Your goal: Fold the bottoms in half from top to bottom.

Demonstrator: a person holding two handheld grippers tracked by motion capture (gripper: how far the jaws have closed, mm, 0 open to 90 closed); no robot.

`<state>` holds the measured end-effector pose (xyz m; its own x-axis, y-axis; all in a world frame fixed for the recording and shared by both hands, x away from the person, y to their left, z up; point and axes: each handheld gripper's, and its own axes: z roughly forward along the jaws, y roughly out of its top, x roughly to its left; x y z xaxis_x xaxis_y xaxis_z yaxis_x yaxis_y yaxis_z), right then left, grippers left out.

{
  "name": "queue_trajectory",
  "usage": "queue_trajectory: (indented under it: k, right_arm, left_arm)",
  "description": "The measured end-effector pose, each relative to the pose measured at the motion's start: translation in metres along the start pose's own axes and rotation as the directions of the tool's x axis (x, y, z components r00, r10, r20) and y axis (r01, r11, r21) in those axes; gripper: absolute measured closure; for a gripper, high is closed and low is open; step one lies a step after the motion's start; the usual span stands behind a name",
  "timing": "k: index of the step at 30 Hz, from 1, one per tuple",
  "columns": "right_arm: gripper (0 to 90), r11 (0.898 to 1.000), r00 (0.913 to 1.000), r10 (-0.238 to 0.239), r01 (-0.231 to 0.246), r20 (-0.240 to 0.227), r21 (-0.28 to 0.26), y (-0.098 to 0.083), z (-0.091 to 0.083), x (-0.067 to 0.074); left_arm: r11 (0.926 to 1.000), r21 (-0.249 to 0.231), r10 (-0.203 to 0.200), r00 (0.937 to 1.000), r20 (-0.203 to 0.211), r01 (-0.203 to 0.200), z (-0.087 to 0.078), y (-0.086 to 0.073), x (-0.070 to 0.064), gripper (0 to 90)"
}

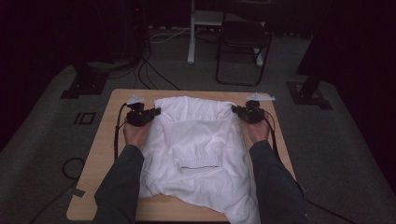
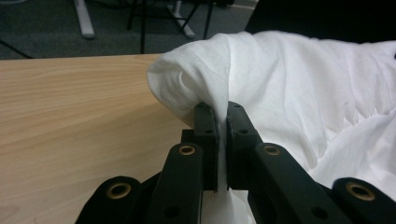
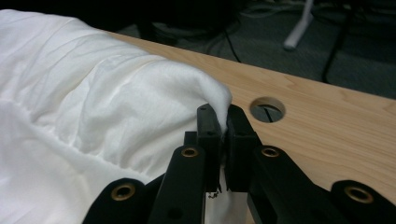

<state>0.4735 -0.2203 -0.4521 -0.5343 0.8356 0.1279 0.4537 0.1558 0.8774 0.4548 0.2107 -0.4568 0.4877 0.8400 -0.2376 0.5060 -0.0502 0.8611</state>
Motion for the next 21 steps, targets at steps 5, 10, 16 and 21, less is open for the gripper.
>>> queue_trajectory:
  k: [5,10,16,21]
  right_arm:
    - [86.7,0.998,0.9979,-0.046,0.045,-0.045,-0.039,-0.017,-0.030,0.014]
    - [86.6,0.996,0.9929,-0.073,0.067,-0.095,-0.057,-0.048,-0.061,0.029]
    - [86.6,0.996,0.9890,-0.070,0.063,-0.130,-0.055,-0.082,-0.084,0.042]
    - [86.5,0.997,0.9846,-0.073,0.071,-0.159,-0.019,-0.115,-0.097,0.054]
  left_arm:
    - [0.9976,-0.054,0.046,0.9967,0.067,-0.042,-0.036,-0.023,-0.013,85.6]
    - [0.9938,-0.083,0.084,0.9889,0.123,-0.074,-0.070,-0.054,-0.028,85.4]
    - [0.9930,-0.041,0.115,0.9840,0.136,-0.111,-0.087,-0.086,-0.040,84.9]
    - [0.9935,0.014,0.110,0.9831,0.146,-0.113,-0.100,-0.121,-0.043,84.2]
